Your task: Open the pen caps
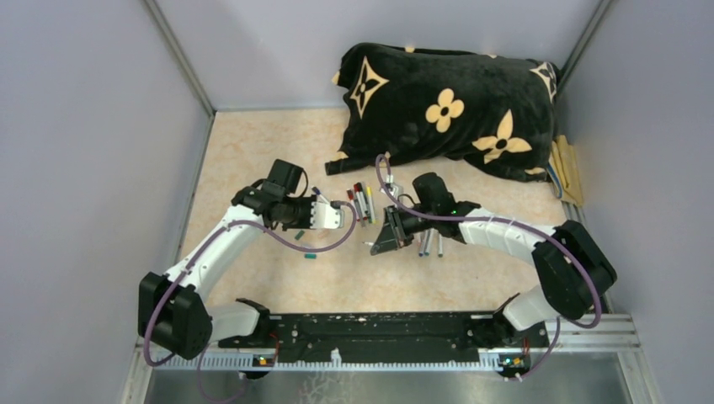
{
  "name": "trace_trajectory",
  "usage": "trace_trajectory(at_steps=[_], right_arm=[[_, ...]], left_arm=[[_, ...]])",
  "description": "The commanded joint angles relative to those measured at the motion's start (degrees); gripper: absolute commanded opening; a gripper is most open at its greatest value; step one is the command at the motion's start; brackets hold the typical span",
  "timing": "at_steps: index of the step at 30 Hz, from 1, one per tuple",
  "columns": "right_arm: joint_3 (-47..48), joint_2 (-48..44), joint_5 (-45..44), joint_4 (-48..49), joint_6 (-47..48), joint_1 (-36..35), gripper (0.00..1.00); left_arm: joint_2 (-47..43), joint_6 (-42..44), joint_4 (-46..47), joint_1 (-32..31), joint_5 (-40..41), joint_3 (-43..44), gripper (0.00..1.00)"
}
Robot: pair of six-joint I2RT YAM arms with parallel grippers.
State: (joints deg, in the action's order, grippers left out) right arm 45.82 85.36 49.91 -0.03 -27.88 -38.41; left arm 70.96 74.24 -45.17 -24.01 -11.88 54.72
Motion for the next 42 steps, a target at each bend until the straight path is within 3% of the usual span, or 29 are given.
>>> trace_trajectory(at_steps=[1, 7, 17, 23, 30, 34, 42], right_arm=[[0.0, -5.2, -8.4, -3.8, 2.1, 1.6, 0.0], [-1.6, -11.4, -41.6, -12.0, 1.5, 3.3, 0.0], [-8.9, -19.0, -61.6, -14.4, -3.2, 8.1, 0.0], [-11.4, -15.0, -66.8, -12.5, -3.6, 9.0, 0.08], [-13.9, -9.4, -69.4, -6.6, -3.2, 9.5, 0.09], [-13.1, -7.7, -69.6, -6.6, -2.9, 9.8, 0.14], [-12.4, -7.5, -69.8, -6.7, -2.1, 10.1, 0.12]], left_arm=[[1.2, -1.4, -0.5, 0.5, -1.5, 0.8, 0.0], [5.9, -11.8, 5.0, 2.6, -7.2, -2.3, 0.01], [14.0, -16.2, 9.7, 9.7, -11.4, -3.8, 0.03], [16.6, -17.7, 11.7, 9.9, -11.6, -4.6, 0.13], [19.6, -18.8, 11.9, 9.9, -11.6, -3.8, 0.26], [19.2, -18.7, 11.8, 9.9, -11.9, -3.7, 0.4], [17.5, -19.3, 9.7, 9.9, -13.4, -2.1, 0.55]])
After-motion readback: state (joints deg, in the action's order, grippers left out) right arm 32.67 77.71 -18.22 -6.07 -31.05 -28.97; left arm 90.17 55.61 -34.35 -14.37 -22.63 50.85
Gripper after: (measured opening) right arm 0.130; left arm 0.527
